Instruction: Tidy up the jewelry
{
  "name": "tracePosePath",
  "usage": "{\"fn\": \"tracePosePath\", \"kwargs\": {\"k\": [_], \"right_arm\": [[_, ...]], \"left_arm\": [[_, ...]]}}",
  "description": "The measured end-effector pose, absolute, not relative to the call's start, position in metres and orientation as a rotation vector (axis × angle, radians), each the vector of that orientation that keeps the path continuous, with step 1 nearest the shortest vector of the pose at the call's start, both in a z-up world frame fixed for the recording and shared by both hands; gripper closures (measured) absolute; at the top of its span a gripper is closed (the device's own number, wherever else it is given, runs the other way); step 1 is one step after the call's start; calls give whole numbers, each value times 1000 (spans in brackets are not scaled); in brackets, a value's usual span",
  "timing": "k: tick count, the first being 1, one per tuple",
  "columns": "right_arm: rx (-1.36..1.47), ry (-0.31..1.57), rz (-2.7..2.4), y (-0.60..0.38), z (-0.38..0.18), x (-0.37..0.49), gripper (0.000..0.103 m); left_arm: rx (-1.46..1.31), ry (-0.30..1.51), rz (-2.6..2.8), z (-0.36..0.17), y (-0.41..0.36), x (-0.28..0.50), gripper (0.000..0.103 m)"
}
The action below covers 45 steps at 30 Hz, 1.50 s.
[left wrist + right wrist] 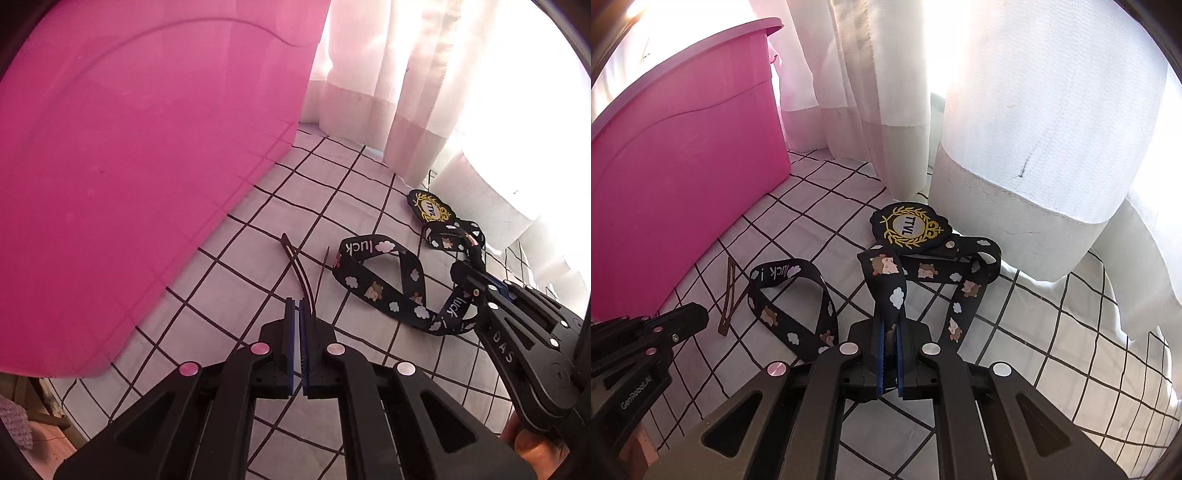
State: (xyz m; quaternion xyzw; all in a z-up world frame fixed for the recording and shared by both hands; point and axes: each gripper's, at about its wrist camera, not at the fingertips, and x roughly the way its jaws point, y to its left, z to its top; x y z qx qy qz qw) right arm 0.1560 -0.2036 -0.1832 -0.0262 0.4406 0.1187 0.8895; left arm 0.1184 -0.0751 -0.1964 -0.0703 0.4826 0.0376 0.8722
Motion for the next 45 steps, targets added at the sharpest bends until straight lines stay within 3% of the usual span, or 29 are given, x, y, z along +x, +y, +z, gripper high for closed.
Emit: {"fn": "tracePosePath", "kwargs": {"k": [5,9,14,31,32,34,39,40,41,45], "right_arm": [[-52,933,231,-202,-191,163,98],[-35,946,222,-205,-197,169,98],[-17,955,221,-209,-199,170,98],[30,953,100,-250,-205,174,98],[32,953,95,-252,-205,174,98],[36,954,88,-256,-205,173,98],[39,954,89,-257,-204,172,98],[41,953,90,-257,-204,172,98],[39,951,91,-256,-204,172,98],[46,947,103,-252,-204,170,98]], "left_arm": [[-130,1032,84,-211,-74,131,76],[-109,1023,53,-213,-81,137,41],[-125,989,41,-209,-80,132,24],[-99,1045,91,-228,-84,161,18],[-92,1043,95,-229,-84,162,18],[-66,1030,117,-229,-85,161,29],[-86,1013,91,-225,-81,153,86],[-101,1014,80,-226,-79,152,94],[-115,1017,71,-226,-77,151,98],[-121,1008,57,-223,-76,139,98]]}}
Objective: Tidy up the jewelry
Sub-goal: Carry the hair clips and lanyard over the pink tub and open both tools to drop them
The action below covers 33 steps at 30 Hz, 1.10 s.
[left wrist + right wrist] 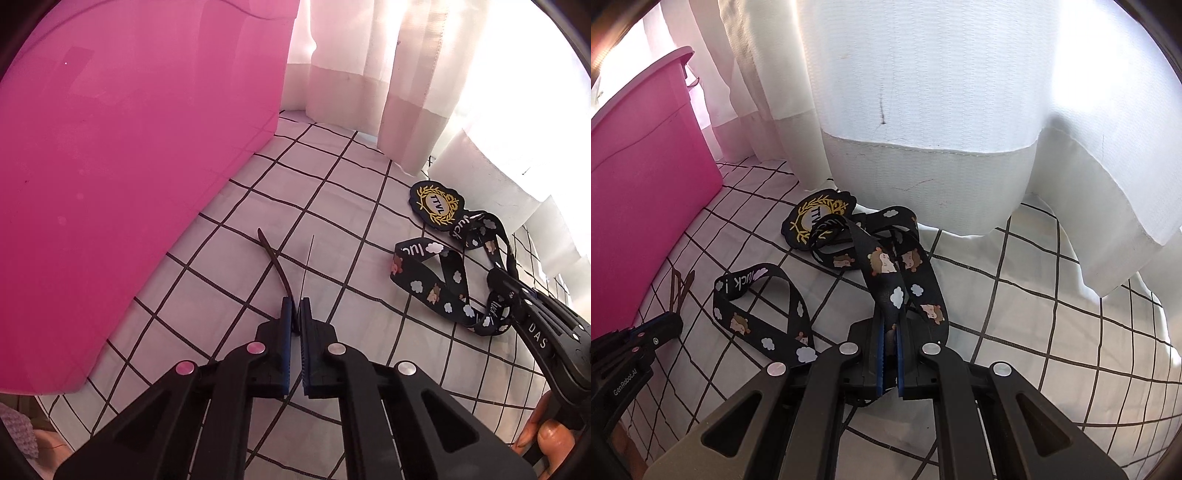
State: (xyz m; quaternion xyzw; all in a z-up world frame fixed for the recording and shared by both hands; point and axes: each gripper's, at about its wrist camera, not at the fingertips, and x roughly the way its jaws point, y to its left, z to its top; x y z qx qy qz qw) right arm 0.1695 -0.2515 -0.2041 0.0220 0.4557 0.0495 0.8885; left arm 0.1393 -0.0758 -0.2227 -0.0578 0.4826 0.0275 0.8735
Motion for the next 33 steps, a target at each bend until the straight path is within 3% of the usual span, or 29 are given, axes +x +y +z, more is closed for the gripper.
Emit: {"fn": "tracePosePath", "kwargs": {"k": [16,33], "right_arm": [[51,829,157,-252,-139,140,98],[-38,606,234,-211,21,132,98]], "left_arm": [[-90,898,-7,-151,-78,113,98],[-49,789,-29,-48,-63,118,98]]}}
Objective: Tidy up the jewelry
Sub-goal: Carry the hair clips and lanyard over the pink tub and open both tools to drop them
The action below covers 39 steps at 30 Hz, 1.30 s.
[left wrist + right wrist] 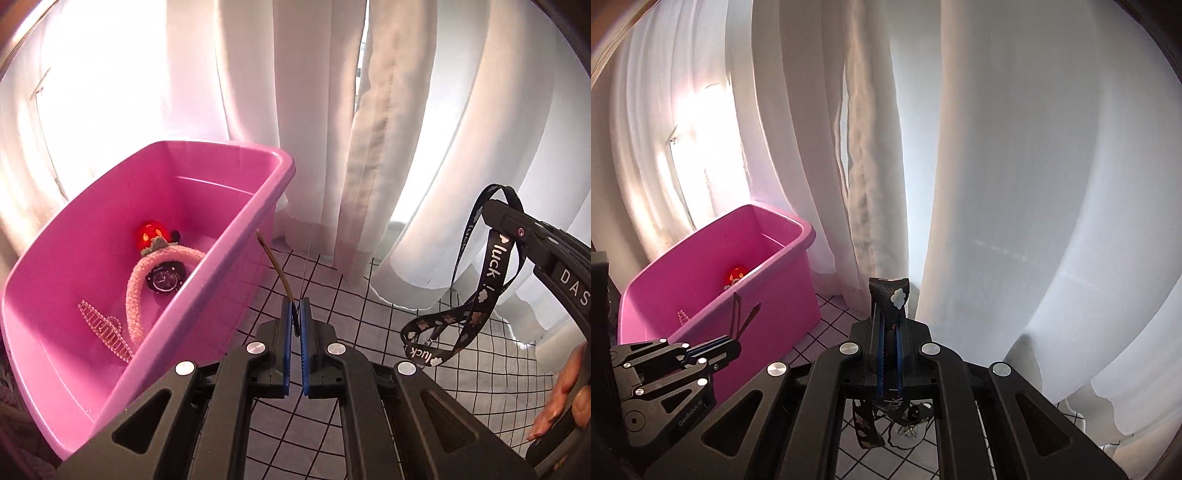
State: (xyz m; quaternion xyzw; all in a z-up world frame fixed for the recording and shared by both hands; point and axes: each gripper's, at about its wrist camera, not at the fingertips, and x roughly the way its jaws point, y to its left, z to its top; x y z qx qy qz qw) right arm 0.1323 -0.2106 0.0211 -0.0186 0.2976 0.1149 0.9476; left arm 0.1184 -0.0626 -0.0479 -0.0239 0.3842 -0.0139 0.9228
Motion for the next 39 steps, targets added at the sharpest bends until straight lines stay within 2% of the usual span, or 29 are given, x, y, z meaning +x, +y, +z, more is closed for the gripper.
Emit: {"fn": "tracePosePath", "kwargs": {"k": [15,22,27,39], "right_arm": [[-53,351,412,-115,173,147,98],[-41,334,525,-57,207,168,98],[-46,423,579,-15,184,192,98],[-73,812,530,37,47,248,98]], "left_arm": [[-67,604,80,87,26,127,98],[-60,587,166,110,76,132,98],[-90,639,219,94,108,141,98],[-151,922,291,-9,153,168,98]]}}
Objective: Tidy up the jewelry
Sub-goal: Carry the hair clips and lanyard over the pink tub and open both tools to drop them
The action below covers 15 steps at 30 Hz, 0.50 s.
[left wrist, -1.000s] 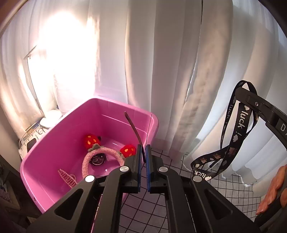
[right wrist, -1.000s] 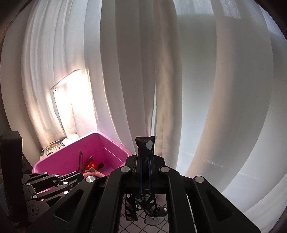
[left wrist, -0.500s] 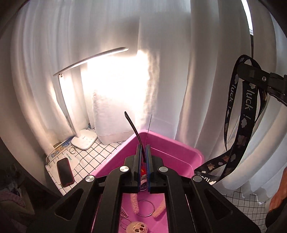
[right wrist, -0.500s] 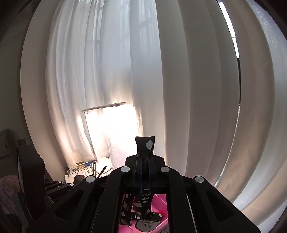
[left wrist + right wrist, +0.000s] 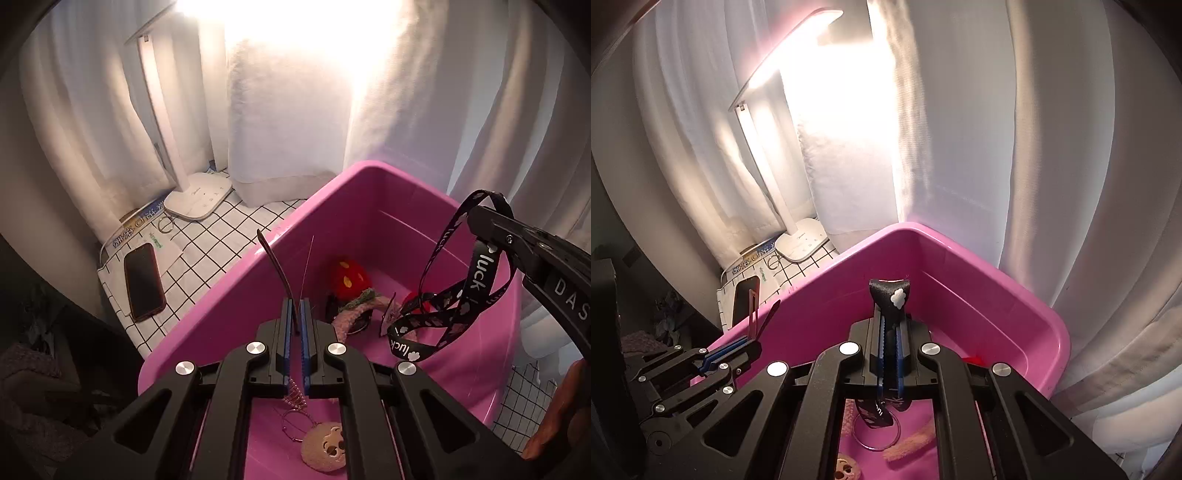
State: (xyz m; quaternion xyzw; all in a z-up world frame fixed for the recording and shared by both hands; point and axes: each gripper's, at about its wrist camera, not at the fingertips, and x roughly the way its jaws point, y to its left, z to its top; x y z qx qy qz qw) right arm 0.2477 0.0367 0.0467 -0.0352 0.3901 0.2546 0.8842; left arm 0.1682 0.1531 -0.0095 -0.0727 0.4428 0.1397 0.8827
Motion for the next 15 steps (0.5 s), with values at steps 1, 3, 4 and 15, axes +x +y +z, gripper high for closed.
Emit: {"fn": "tracePosePath", "kwargs": {"k": [1,3,4,15], "right_arm": [[-77,830,519,39,41,249,98],[-85,863,501,42,30,252,98],[-92,876,494,46,25,255,98],[-119,975,440,46,-4,261,98]], "left_arm": [[-160,940,293,-15,155,169,98],[-171,971,301,-25,157,168,98],[-177,984,302,-30,158,168,98],[-213,1066,312,-49,166,170,97]]}}
